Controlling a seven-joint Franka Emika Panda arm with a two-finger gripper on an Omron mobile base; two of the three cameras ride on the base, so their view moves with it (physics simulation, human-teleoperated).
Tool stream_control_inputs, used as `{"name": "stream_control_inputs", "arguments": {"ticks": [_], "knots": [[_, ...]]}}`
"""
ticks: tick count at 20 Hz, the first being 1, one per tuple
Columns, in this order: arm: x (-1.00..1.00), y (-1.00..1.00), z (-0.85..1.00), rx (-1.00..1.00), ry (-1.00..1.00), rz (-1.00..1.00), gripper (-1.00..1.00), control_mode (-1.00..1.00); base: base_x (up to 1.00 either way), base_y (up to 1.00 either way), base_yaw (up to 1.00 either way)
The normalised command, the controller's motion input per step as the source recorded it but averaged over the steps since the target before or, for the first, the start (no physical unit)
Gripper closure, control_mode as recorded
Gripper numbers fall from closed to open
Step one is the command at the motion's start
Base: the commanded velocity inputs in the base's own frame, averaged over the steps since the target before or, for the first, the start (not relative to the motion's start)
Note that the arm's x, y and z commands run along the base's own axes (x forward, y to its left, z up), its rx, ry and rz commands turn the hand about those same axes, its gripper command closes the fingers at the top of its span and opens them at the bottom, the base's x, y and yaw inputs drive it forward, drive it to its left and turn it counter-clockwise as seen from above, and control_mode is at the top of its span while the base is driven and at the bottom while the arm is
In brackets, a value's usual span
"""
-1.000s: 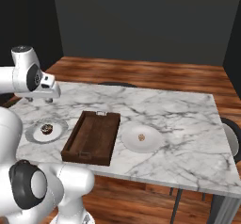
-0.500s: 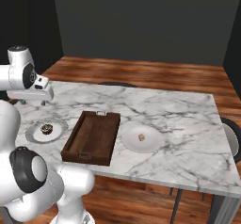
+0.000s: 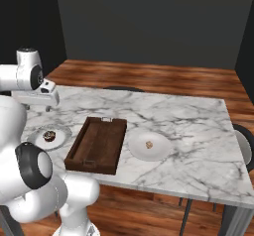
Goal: Move the dessert items from the plates to the tray.
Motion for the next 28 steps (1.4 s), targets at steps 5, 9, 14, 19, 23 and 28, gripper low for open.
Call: {"name": "stream_control_inputs", "arguments": {"ticks": [5,9,14,19,23,28], "knots": [[0.03,0.0,-0.32,0.0,0.0,0.04,-1.0,-1.0,0.0,0.0,0.0],[0.0,0.0,-0.44,0.0,0.0,0.07,-1.0,-1.0,0.0,0.0,0.0],[0.0,0.0,-0.58,0.0,-0.01,0.05,-1.0,-1.0,0.0,0.0,0.0],[0.0,0.04,-0.57,0.0,-0.04,0.04,-1.0,-1.0,0.0,0.0,0.0],[0.02,0.2,-0.25,0.0,0.0,0.05,-1.0,-1.0,0.0,0.0,0.0],[0.19,0.3,-0.15,0.0,0.0,0.02,-1.0,-1.0,0.0,0.0,0.0]]}}
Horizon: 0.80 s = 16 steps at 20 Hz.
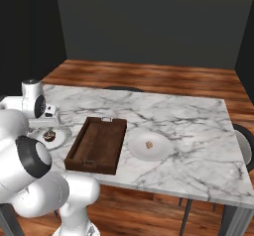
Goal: Move the dessert items from the plates to the tray.
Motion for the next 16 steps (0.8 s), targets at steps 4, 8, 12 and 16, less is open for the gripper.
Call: {"name": "stream_control_inputs", "arguments": {"ticks": [4,8,12,16], "knots": [[0.35,0.28,-0.05,0.0,0.0,0.0,-1.0,-1.0,0.0,0.0,0.0],[0.38,0.09,-0.01,0.0,0.0,0.0,-1.0,-1.0,0.0,0.0,0.0],[0.33,0.0,0.0,0.0,0.0,0.0,-1.0,-1.0,0.0,0.0,0.0],[0.17,0.0,0.0,0.0,0.0,0.0,-1.0,-1.0,0.0,0.0,0.0]]}}
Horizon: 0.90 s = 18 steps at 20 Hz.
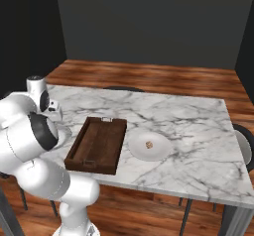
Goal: Move the dessert items from the plates to the tray.
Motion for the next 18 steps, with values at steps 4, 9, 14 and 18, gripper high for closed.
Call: {"name": "stream_control_inputs", "arguments": {"ticks": [4,9,14,18], "knots": [[0.08,0.0,-0.12,0.0,0.0,0.0,-1.0,-1.0,0.0,0.0,0.0],[0.02,0.0,-0.31,0.0,0.0,0.0,-1.0,-1.0,0.0,0.0,0.0],[0.12,0.0,-0.49,0.0,0.0,0.0,-1.0,-1.0,0.0,0.0,0.0],[0.04,0.0,-0.31,0.0,0.0,0.0,-1.0,-1.0,0.0,0.0,0.0]]}}
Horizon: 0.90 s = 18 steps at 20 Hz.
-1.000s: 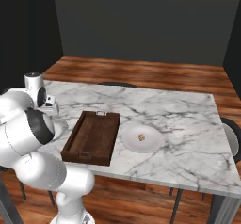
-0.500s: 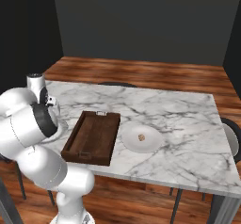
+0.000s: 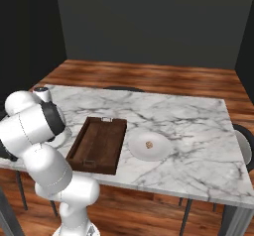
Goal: Move the dessert items from the plates to the tray.
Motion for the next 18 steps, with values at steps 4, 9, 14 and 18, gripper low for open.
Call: {"name": "stream_control_inputs", "arguments": {"ticks": [4,9,14,18], "knots": [[0.06,0.01,-0.13,0.0,0.0,0.0,-1.0,-1.0,0.0,0.0,0.0],[0.03,0.04,-0.04,0.0,0.0,0.0,-1.0,-1.0,0.0,0.0,0.0],[0.02,0.06,-0.18,0.0,0.0,0.0,-1.0,-1.0,0.0,0.0,0.0],[0.0,0.04,-0.19,0.0,0.0,0.0,-1.0,-1.0,0.0,0.0,0.0]]}}
